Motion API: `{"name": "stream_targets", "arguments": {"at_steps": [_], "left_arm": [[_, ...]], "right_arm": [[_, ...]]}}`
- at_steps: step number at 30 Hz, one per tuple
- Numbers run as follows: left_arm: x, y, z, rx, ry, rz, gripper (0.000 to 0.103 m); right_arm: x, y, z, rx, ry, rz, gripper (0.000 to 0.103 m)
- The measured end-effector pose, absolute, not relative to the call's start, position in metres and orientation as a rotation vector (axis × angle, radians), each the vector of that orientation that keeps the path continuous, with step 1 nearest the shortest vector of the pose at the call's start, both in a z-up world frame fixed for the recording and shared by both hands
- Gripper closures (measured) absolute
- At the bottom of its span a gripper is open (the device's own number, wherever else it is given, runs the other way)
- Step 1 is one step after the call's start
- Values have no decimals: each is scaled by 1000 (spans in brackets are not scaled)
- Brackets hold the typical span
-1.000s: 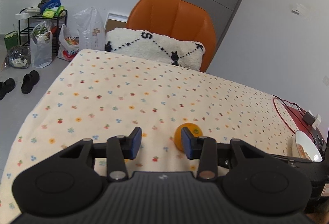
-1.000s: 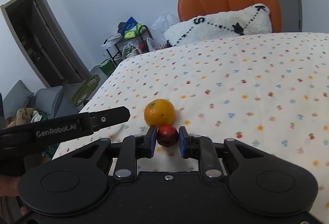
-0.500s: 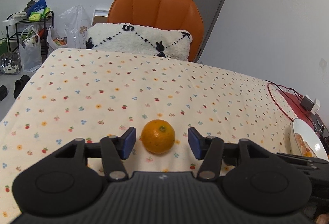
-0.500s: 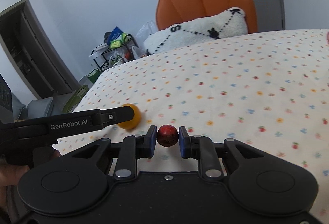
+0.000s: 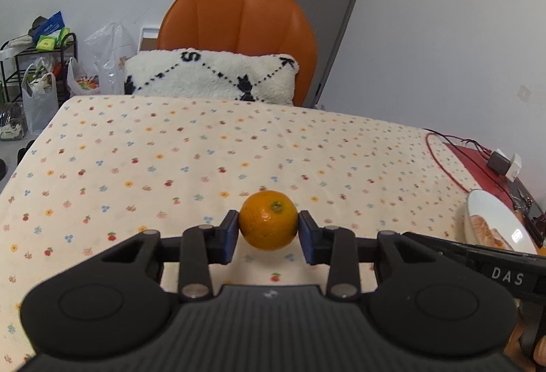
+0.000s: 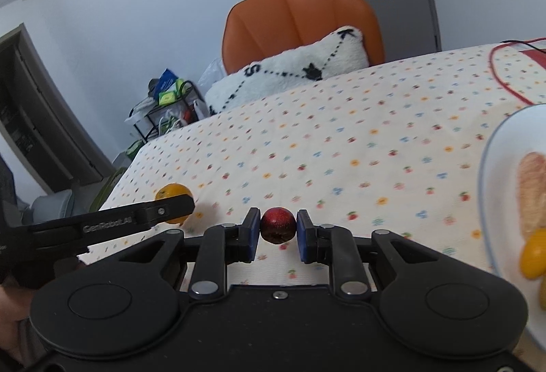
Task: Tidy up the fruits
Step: 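Carry the orange and plum to the white bowl and open both grippers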
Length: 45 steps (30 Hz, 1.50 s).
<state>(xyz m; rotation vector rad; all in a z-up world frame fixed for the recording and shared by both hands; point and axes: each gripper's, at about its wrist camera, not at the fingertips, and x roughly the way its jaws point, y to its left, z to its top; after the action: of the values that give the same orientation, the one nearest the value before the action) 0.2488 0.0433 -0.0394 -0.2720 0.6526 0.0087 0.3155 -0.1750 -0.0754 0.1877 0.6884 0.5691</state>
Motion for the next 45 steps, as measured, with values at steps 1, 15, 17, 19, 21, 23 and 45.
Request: {"name": "stream_targets", "arguments": {"at_steps": [1, 15, 17, 19, 21, 23, 45], "left_arm": [[248, 40, -37, -270, 648, 3, 68], [246, -22, -20, -230, 624, -97, 68], [246, -32, -19, -223, 623, -112, 68], [245, -41, -17, -215, 617, -125, 68], [244, -50, -15, -208, 613, -137, 68], [243, -59, -13, -202, 610, -150, 68], [252, -162, -9, -118, 614, -272, 68]], "right_arm": [[315, -179, -74, 191, 684, 567, 82], [301, -241, -54, 236, 624, 488, 82], [298, -250, -53, 243, 617, 474, 82], [296, -259, -51, 250, 610, 462, 82], [294, -268, -50, 257, 605, 451, 82], [291, -277, -49, 264, 598, 440, 82], [282, -384, -59, 370, 553, 311, 82]]}}
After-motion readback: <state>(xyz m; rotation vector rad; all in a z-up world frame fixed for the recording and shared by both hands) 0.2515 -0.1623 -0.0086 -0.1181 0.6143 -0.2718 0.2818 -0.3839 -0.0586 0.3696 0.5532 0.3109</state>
